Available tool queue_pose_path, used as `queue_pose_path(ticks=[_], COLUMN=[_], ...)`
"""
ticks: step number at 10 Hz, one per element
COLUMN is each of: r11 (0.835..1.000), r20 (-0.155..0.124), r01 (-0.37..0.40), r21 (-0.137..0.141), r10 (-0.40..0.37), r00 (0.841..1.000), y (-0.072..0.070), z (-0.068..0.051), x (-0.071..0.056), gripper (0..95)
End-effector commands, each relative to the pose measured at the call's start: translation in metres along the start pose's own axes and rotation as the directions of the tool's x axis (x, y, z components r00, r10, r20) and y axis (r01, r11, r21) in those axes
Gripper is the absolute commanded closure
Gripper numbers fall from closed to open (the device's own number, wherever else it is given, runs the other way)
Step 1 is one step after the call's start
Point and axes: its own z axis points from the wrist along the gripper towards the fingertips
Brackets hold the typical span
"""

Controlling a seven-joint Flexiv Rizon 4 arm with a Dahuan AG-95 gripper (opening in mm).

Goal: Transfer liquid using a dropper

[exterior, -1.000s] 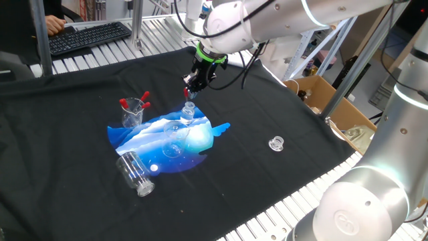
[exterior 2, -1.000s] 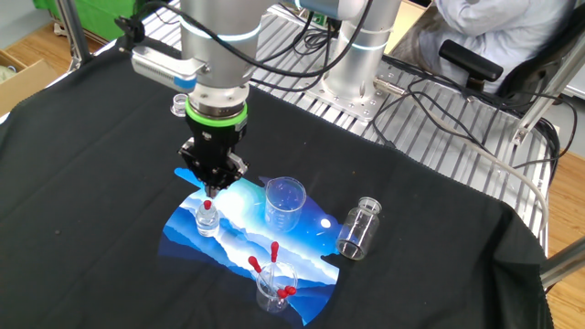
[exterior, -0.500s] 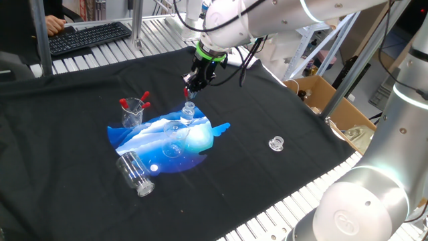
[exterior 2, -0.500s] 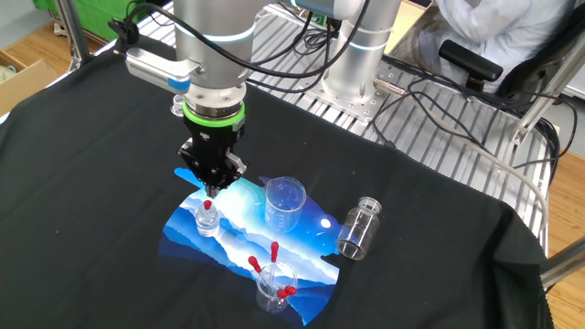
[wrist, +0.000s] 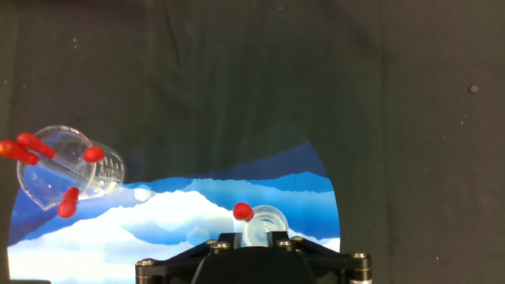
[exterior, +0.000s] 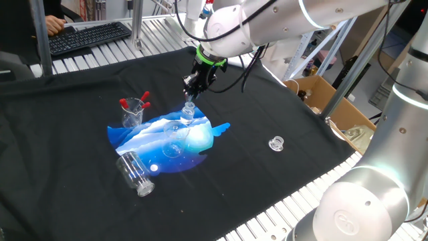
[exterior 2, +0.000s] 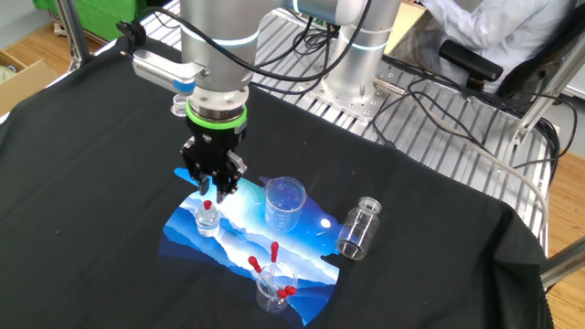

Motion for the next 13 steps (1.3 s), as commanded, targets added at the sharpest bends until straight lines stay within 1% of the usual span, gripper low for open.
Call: queue_pose_path(ticks=[1, 3, 4, 7, 10, 11, 13], r11=[1.000, 1.000, 1.000, 1.000, 1.000, 1.000, 1.000], r20=[0.009, 0.011, 0.010, 0.018, 0.026, 0.029, 0.030], r01=[-0.002, -0.004, -0.003, -0.003, -0.004, -0.001, 0.004], r21=[0.004, 0.002, -0.001, -0.004, -0.001, 0.000, 0.000], r10=[0.002, 0.004, 0.003, 0.003, 0.004, 0.001, -0.004], r00=[1.000, 1.000, 1.000, 1.000, 1.000, 1.000, 1.000], y=[-0.0011, -0.0013, -0.0013, -0.0011, -0.0011, -0.0010, -0.0010], z=[0.0047, 0.0084, 0.0085, 0.0088, 0.0090, 0.0090, 0.0090], x=[-0.0007, -0.0015, -0.0015, -0.0015, -0.0025, -0.0026, -0.0026], gripper=[57.0, 57.0, 76.0, 76.0, 76.0, 95.0, 95.0])
